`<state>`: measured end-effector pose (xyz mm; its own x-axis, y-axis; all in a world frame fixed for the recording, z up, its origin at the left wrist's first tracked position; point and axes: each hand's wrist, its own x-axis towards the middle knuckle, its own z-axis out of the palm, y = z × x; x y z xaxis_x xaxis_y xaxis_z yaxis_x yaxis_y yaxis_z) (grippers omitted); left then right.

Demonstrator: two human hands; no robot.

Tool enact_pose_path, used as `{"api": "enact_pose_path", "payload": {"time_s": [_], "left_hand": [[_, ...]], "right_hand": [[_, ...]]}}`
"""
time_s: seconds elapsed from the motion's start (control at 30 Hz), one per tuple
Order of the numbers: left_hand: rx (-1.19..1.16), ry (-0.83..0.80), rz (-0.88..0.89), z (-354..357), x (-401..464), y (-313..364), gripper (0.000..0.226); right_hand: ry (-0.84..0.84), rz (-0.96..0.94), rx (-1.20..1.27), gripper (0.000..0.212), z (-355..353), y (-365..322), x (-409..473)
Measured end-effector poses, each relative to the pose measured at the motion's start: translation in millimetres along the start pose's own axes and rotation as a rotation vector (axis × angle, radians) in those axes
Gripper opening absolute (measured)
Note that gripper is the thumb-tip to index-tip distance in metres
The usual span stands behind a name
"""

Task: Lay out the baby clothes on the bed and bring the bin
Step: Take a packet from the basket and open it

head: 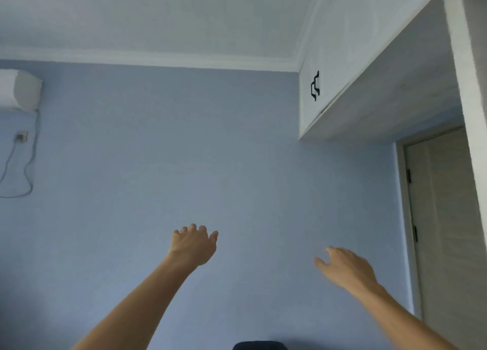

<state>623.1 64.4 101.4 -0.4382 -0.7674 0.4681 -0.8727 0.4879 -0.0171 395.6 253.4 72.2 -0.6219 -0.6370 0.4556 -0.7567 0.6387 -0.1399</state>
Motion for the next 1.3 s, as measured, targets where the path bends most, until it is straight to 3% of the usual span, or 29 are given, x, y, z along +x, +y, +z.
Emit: {"api": "enact_pose_path", "payload": {"time_s": [0.33, 0.6, 0.97, 1.3], "left_hand": [[0.055, -0.030, 0.021, 128, 184, 46, 0.060], [0.069, -0.067, -0.232, 202, 332, 22, 0.064], [0.189, -0.083, -0.550, 279, 442, -79, 0.086], [0.351, 0.020, -0.827, 268, 440, -283, 0.082]], "right_hand": [[-0.077, 0.110, 0.044, 0.053, 124, 30, 195], [-0.036, -0.120, 0.098, 0.055, 230, -33, 389], [-0.062, -0.486, 0.271, 0.059, 341, -253, 518], [-0.145, -0.751, 0.405, 0.059, 398, -492, 562]]}}
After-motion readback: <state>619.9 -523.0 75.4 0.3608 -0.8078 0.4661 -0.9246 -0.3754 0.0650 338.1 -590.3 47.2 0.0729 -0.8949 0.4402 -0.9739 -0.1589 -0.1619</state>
